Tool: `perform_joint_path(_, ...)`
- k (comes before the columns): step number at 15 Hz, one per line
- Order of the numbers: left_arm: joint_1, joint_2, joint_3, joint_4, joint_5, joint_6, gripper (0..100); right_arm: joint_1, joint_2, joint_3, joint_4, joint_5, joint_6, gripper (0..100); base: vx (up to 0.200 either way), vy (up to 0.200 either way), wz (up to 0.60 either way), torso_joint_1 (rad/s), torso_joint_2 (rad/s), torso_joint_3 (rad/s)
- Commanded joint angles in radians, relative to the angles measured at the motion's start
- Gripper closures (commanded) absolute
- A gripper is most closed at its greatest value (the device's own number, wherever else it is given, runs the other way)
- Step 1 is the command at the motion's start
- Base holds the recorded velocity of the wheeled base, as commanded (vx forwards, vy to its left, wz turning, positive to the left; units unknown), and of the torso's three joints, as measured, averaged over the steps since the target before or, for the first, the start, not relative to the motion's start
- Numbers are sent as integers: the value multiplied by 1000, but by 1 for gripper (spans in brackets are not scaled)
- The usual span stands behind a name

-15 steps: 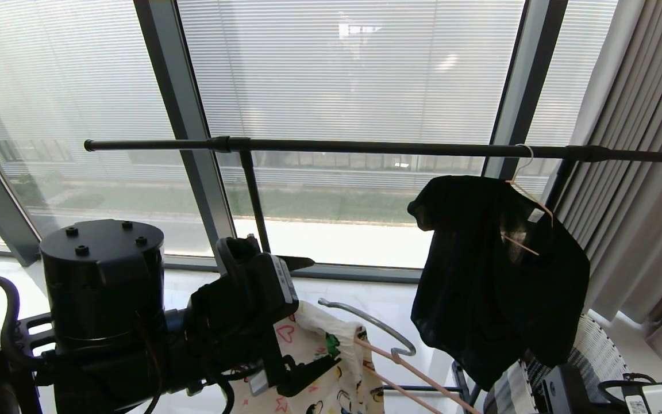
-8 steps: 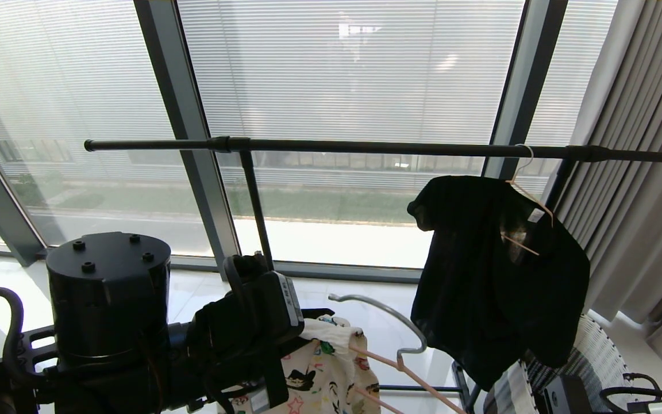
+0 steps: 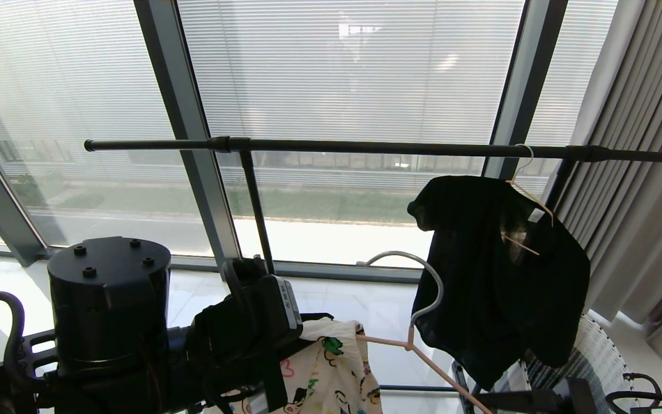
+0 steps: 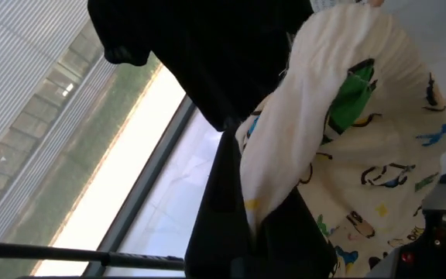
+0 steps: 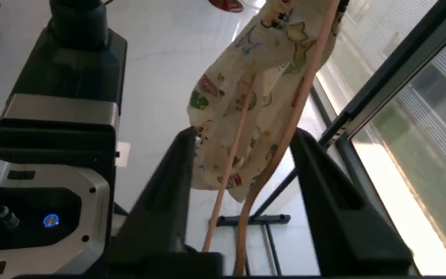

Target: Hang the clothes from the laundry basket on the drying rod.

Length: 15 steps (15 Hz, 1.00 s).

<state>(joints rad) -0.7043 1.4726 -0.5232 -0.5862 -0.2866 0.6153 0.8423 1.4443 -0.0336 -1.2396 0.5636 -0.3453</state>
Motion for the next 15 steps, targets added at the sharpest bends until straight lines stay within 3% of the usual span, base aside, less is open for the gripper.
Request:
perform_joint_path(1,8,2,23,0,6,1,100,-46,11,-5,2,-59,-17,0,0,0,0,0,0,0)
perform_joint_path(4,58,-3,54,0,24,1,100,-158,10,-14,2,-90,-20,0,0,0,0,0,0,0)
perform_joint_path(6,129,-5,97,0,103,3,100,-193,10,-34,2,-91,-23,0,0,0,0,0,0,0)
perform_joint_path(7,161,-3,106,0,104,3,100,-192,8,-48,2,-88,-24,0,0,0,0,0,0,0)
perform_joint_path(10,269,9,78,0,90,-54,100,-68,25,-40,3,-74,-60,0,0,0,0,0,0,0)
perform_joint_path(12,275,3,17,0,96,-151,100,18,76,-49,3,-74,-60,0,0,0,0,0,0,0)
perform_joint_path(15,285,-15,-51,0,101,-169,100,73,193,-57,3,-82,-29,0,0,0,0,0,0,0)
